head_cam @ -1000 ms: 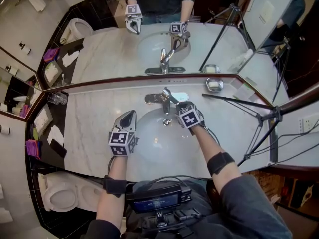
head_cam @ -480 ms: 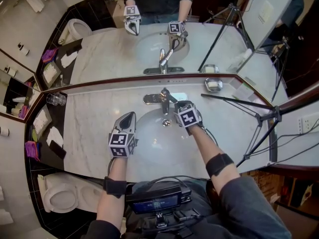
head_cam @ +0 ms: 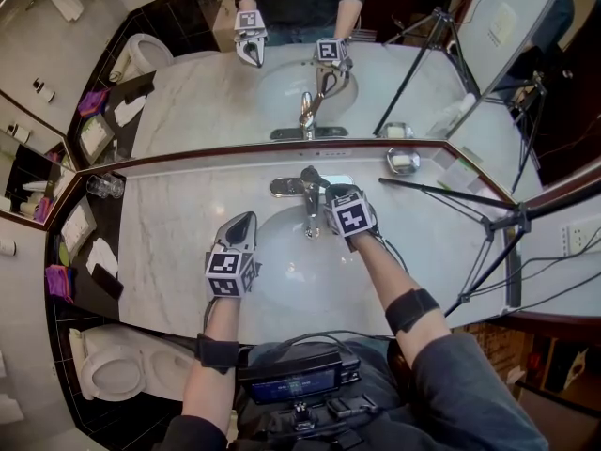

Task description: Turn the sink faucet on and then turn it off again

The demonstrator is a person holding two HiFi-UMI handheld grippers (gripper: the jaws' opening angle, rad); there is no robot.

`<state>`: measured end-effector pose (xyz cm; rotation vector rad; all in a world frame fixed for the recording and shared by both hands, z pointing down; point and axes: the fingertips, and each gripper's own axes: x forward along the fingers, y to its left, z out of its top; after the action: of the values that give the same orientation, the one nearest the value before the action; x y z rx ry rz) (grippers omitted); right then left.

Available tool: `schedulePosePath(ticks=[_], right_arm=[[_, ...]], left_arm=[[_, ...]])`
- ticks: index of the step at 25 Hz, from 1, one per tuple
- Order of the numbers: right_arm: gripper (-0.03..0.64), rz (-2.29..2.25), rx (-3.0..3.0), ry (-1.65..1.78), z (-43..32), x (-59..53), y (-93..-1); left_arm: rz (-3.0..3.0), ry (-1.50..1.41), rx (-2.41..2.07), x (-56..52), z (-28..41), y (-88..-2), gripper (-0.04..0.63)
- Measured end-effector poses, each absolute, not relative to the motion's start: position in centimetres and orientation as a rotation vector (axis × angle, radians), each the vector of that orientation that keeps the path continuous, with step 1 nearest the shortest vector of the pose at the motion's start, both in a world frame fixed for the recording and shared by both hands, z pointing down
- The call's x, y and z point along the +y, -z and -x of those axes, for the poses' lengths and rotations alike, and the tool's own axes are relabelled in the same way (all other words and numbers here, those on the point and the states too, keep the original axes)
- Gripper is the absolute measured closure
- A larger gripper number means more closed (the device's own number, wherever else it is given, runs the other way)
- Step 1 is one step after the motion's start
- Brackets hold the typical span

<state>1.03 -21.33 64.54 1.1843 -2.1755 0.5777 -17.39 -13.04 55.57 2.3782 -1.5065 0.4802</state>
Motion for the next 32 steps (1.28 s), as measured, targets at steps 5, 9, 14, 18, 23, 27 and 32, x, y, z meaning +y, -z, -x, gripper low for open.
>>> schedulePosePath(ticks=[5, 9, 14, 18, 23, 27, 32], right_arm=[[0.606, -1.185, -2.19, -0.583, -0.7, -21.9, -64.0], [0.606, -1.184, -2.189, -0.569, -0.4, -22.6, -63.6], [0.606, -1.17, -2.189, -0.568, -0.2, -22.6, -63.5], [0.604, -1.162, -2.189, -0.554, 0.0, -22.6, -63.5], [0.604, -1.151, -2.181, -0.53, -0.3, -22.7, -63.5], [0.603, -1.124, -2.17, -0.547, -0.3, -22.2, -63.7], [0.603, -1.126, -2.168, -0.527, -0.7, -21.8, -63.2]], left_arm=[[-2.372, -0.48, -1.503, -13.1, 17.3, -55.8, 0.595], [-2.368, -0.476, -1.505, -13.1, 17.2, -55.9, 0.595], [-2.361, -0.476, -1.503, -13.2, 17.3, -56.1, 0.595], [-2.366, -0.476, -1.494, -13.4, 16.9, -56.1, 0.595], [-2.376, -0.474, -1.488, -13.6, 16.5, -55.9, 0.595], [-2.381, -0.466, -1.492, -13.7, 16.7, -55.6, 0.595], [-2.384, -0.447, -1.499, -13.8, 16.8, -55.2, 0.595]])
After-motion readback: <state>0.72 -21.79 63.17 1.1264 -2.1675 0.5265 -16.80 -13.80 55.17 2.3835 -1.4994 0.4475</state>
